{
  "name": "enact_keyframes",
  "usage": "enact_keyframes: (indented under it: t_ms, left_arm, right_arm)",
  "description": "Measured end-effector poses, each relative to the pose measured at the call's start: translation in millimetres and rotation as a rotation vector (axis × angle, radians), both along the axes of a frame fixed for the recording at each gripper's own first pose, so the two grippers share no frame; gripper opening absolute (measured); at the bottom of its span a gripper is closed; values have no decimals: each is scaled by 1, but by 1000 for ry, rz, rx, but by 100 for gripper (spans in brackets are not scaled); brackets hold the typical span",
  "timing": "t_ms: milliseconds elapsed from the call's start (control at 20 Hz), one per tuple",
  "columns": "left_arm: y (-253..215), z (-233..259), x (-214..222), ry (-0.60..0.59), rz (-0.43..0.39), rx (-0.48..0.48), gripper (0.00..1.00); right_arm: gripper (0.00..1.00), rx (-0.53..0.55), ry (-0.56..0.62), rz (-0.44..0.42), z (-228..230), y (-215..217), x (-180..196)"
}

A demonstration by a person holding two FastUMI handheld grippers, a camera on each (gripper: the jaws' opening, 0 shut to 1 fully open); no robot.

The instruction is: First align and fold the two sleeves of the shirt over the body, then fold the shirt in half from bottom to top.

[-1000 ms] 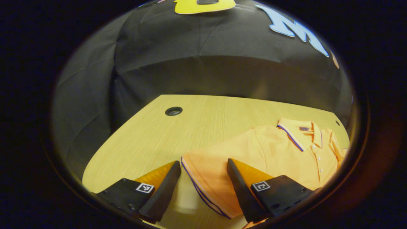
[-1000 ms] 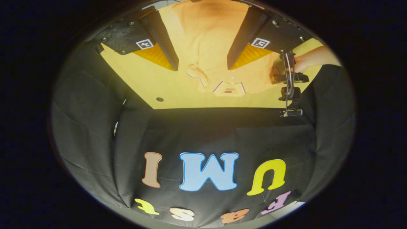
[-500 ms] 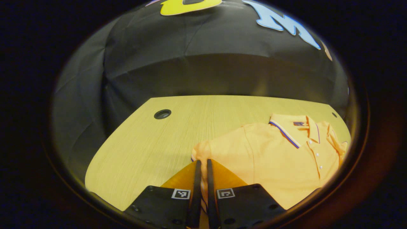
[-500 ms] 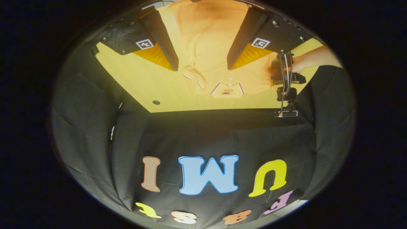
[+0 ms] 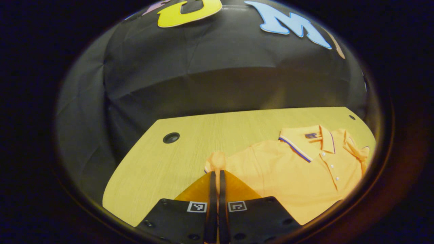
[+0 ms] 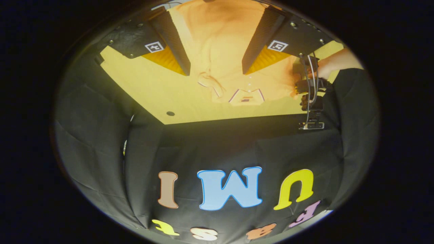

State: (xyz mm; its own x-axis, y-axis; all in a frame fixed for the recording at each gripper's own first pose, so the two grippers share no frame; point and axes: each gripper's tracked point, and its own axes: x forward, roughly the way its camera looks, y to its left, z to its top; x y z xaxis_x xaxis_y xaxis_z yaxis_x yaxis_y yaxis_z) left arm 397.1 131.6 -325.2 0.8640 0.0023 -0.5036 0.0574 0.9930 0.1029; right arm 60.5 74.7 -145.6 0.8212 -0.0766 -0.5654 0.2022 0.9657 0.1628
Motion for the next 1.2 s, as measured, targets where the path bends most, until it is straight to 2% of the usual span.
enact_keyframes:
  t_ms: [400,650,1100,1200]
  left_arm:
    - [-61,25,-3,-31,-129,-23,8]
    - [-94,20,-8,-10,-203,14,9]
    - [-116,-2,-14,52,-209,38,12]
    - [-120,-4,-17,64,-212,36,18]
  right_arm:
    - [95,2,5,-15,-7,19,-7]
    - [95,11,0,-2,-5,23,-15]
    - [95,3,11,-14,-12,-4,-29]
    - [95,15,13,-16,-13,-7,-32]
